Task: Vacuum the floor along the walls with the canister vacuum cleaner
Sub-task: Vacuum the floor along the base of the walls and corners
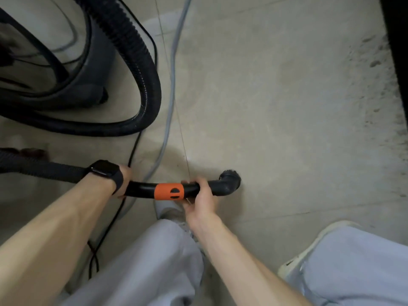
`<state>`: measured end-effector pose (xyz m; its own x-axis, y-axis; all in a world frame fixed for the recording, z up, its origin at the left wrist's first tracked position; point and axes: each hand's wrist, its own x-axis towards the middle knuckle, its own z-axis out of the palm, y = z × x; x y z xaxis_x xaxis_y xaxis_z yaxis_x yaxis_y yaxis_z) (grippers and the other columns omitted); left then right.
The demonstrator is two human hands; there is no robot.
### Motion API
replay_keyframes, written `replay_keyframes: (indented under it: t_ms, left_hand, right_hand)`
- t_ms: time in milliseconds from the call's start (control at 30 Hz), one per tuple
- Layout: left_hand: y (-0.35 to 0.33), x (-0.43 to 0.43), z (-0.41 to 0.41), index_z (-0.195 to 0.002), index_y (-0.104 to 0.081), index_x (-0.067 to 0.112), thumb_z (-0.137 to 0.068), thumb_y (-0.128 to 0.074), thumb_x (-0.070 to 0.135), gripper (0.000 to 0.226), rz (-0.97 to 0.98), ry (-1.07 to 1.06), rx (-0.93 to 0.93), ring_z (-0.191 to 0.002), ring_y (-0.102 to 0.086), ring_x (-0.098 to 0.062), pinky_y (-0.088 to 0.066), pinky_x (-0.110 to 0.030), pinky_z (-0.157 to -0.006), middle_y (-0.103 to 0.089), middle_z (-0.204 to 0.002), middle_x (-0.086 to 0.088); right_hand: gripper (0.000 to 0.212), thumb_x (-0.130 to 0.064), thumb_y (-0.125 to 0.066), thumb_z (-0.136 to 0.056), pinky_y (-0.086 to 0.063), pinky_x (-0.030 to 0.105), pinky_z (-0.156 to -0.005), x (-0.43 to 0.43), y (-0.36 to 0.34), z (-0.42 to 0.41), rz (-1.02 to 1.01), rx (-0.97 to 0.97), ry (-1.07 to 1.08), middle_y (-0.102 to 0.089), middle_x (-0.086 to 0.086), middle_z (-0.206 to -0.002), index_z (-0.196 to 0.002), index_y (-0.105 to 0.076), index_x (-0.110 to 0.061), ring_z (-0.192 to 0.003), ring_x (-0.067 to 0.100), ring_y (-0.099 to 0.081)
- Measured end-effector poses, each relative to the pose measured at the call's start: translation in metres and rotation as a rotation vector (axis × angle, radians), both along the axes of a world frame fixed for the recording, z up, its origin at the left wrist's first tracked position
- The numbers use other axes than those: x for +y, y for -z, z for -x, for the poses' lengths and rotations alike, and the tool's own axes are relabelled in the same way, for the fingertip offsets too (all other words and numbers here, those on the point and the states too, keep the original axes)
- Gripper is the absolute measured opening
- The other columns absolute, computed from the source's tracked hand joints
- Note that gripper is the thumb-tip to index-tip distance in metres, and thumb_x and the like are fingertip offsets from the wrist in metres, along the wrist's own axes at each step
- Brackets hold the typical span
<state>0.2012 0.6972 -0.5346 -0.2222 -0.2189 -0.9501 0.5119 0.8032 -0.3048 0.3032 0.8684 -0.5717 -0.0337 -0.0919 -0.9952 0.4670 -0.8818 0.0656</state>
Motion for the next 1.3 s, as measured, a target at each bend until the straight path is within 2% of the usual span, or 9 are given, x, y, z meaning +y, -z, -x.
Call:
replay_keyframes:
  t_ms: [167, 233, 333, 533, 667, 767, 933, 1100, 1300]
  left_hand:
    - [-0.016, 0.003, 0.006, -0.115, -0.067, 0.016, -0.094, -0.061, 0.025, 0.023, 0.022, -0.063, 0.061, -0.107, -0.066, -0.018, -0.048, -0.023, -0.083, -0.070, -0.116, -0.003]
    - [-0.014, 0.014, 0.011, -0.107, -0.065, 0.014, -0.093, -0.060, 0.024, 0.018, -0.012, -0.129, 0.068, -0.104, -0.067, -0.020, -0.050, -0.025, -0.083, -0.070, -0.111, -0.005]
    - [0.005, 0.040, 0.025, -0.086, -0.065, 0.016, -0.084, -0.065, 0.024, 0.008, -0.104, -0.219, 0.085, -0.082, -0.070, -0.020, -0.059, -0.030, -0.077, -0.071, -0.085, -0.001]
    - [0.017, 0.148, 0.054, -0.095, -0.075, 0.009, -0.063, -0.073, 0.005, 0.032, -0.345, -0.377, 0.013, -0.085, -0.071, -0.027, -0.056, -0.030, -0.067, -0.075, -0.090, -0.010]
    - [0.020, 0.202, 0.074, -0.091, -0.072, 0.008, -0.060, -0.078, 0.005, 0.032, -0.418, -0.396, 0.083, -0.082, -0.071, -0.028, -0.059, -0.033, -0.070, -0.071, -0.082, -0.008]
    - [0.014, 0.228, 0.090, -0.090, -0.070, 0.011, -0.061, -0.078, 0.006, 0.031, -0.460, -0.412, 0.171, -0.078, -0.067, -0.026, -0.053, -0.025, -0.060, -0.067, -0.079, -0.006]
    - [0.006, 0.261, 0.113, -0.084, -0.066, 0.010, -0.063, -0.075, 0.006, 0.023, -0.534, -0.446, 0.324, -0.073, -0.064, -0.025, -0.049, -0.024, -0.058, -0.063, -0.074, -0.005]
    - [0.025, 0.275, 0.120, -0.068, -0.058, 0.014, -0.055, -0.073, 0.006, 0.021, -0.572, -0.417, 0.366, -0.072, -0.068, -0.026, -0.060, -0.031, -0.067, -0.064, -0.070, -0.006]
    - [0.046, 0.265, 0.123, -0.081, -0.059, 0.019, -0.060, -0.075, 0.013, 0.027, -0.655, -0.406, 0.348, -0.076, -0.067, -0.025, -0.059, -0.030, -0.068, -0.063, -0.077, -0.003]
  right_hand:
    - [0.015, -0.006, -0.065, -0.095, -0.060, 0.043, -0.064, -0.003, -0.009, 0.012, 0.029, -0.010, -0.005, -0.069, 0.013, -0.066, -0.082, -0.058, -0.006, -0.068, 0.027, -0.068]
    - [0.017, -0.004, -0.065, -0.093, -0.059, 0.044, -0.064, 0.011, -0.005, 0.030, -0.065, 0.022, -0.038, -0.066, 0.011, -0.065, -0.079, -0.058, -0.007, -0.062, 0.025, -0.066]
    - [0.020, -0.003, -0.064, -0.092, -0.058, 0.038, -0.060, 0.047, 0.005, 0.060, -0.234, 0.098, -0.050, -0.061, 0.004, -0.054, -0.075, -0.054, -0.009, -0.052, 0.021, -0.066]
    - [0.014, -0.002, -0.063, -0.087, -0.050, 0.029, -0.048, 0.149, 0.028, 0.119, -0.538, 0.153, 0.020, -0.055, 0.003, -0.060, -0.080, -0.053, -0.010, -0.044, 0.019, -0.060]
    - [0.013, -0.006, -0.070, -0.087, -0.053, 0.028, -0.051, 0.210, 0.029, 0.151, -0.483, 0.255, -0.025, -0.057, 0.001, -0.062, -0.086, -0.057, -0.011, -0.048, 0.018, -0.062]
    - [0.015, -0.012, -0.073, -0.090, -0.055, 0.029, -0.054, 0.239, 0.021, 0.174, -0.413, 0.325, -0.088, -0.062, 0.003, -0.067, -0.092, -0.058, -0.014, -0.054, 0.018, -0.065]
    - [0.022, -0.018, -0.074, -0.092, -0.060, 0.045, -0.080, 0.244, 0.012, 0.193, -0.452, 0.412, -0.242, -0.065, 0.009, -0.089, -0.105, -0.058, -0.012, -0.079, 0.026, -0.067]
    - [0.024, -0.012, -0.065, -0.096, -0.055, 0.036, -0.065, 0.229, 0.022, 0.200, -0.461, 0.419, -0.139, -0.060, 0.002, -0.070, -0.115, -0.050, -0.016, -0.060, 0.019, -0.067]
    - [0.017, -0.003, -0.058, -0.094, -0.053, 0.032, -0.053, 0.222, 0.027, 0.206, -0.545, 0.417, -0.017, -0.052, 0.006, -0.067, -0.106, -0.047, -0.009, -0.047, 0.019, -0.053]
